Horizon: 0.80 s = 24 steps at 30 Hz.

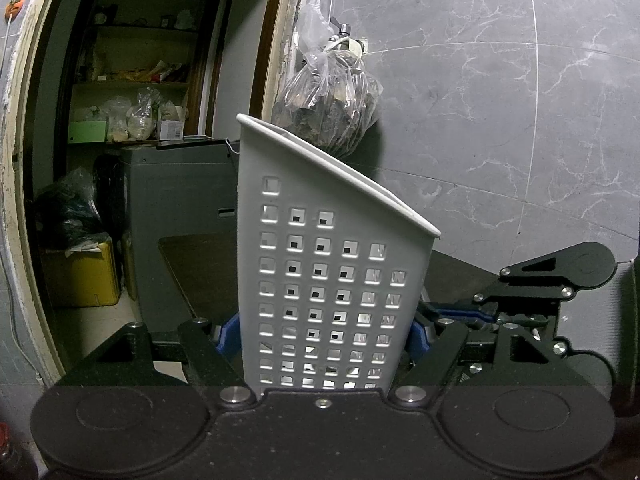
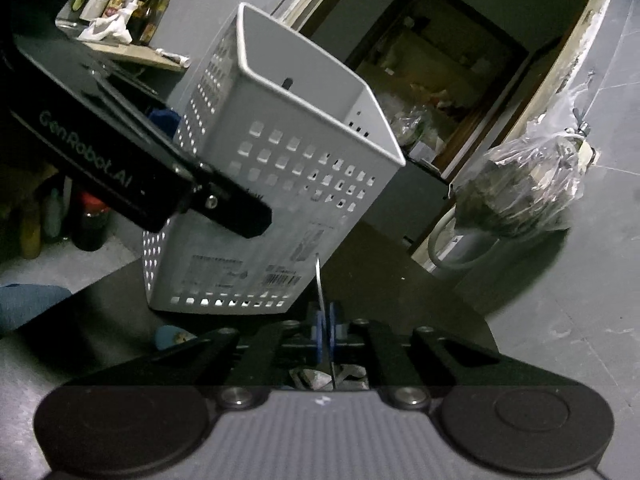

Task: Organize utensils
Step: 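Grasp another metal spoon from the pile with the right tool, then lift the spoon over the caddy and open the right tool to drop it in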

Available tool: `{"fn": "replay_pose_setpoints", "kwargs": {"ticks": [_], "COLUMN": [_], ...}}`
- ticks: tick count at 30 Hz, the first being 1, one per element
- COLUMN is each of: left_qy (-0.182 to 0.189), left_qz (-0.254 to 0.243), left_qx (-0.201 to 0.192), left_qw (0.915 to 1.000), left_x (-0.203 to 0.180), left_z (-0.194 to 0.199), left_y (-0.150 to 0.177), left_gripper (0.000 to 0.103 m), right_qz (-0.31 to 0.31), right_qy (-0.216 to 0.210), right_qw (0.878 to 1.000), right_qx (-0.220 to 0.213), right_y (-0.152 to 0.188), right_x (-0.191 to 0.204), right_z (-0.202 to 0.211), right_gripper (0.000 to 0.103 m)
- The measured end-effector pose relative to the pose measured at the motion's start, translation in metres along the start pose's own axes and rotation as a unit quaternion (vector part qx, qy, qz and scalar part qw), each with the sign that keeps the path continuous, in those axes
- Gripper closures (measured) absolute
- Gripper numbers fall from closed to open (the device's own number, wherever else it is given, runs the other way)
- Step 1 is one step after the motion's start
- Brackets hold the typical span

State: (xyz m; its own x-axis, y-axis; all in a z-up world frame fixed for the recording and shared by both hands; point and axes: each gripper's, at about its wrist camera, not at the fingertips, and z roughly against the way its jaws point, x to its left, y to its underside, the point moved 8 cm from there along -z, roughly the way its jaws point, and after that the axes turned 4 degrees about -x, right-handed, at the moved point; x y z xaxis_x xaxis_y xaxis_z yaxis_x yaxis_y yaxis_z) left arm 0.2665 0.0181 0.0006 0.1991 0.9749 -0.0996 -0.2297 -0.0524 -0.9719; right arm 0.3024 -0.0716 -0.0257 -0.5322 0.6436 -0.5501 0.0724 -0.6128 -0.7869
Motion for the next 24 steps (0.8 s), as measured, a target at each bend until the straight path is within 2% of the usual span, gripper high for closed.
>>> {"fn": "replay_pose_setpoints", "kwargs": {"ticks": [4,10,13,18,21,24], "left_qy": [0.0,0.0,0.0,0.0,0.002,0.005], "left_qz": [0.0,0.0,0.0,0.0,-0.001,-0.003], "left_qx": [0.0,0.0,0.0,0.0,0.001,0.001], "left_qw": [1.0,1.0,1.0,1.0,1.0,1.0], "left_x": [0.0,0.0,0.0,0.0,-0.002,-0.005], "left_z": [0.0,0.0,0.0,0.0,0.0,0.0], "left_y": [0.0,0.0,0.0,0.0,0.0,0.0], "left_gripper": [0.026,0.026,0.026,0.026,0.026,0.026], "right_qz": [-0.015,-0.122,-0.186,-0.289,-0.33,-0.343], "right_qy": [0.004,-0.005,-0.011,-0.023,-0.028,-0.023], "right_qw": [1.0,0.992,0.981,0.955,0.941,0.936], "right_qx": [-0.012,-0.042,-0.049,-0.057,-0.068,-0.076], "right_y": [-0.005,-0.012,-0.009,0.004,0.01,0.01], "right_x": [-0.006,-0.041,-0.063,-0.098,-0.113,-0.123], "right_z": [0.007,0.021,0.025,0.028,0.03,0.036], "right_gripper": [0.101,0.102,0.102,0.102,0.102,0.102]}}
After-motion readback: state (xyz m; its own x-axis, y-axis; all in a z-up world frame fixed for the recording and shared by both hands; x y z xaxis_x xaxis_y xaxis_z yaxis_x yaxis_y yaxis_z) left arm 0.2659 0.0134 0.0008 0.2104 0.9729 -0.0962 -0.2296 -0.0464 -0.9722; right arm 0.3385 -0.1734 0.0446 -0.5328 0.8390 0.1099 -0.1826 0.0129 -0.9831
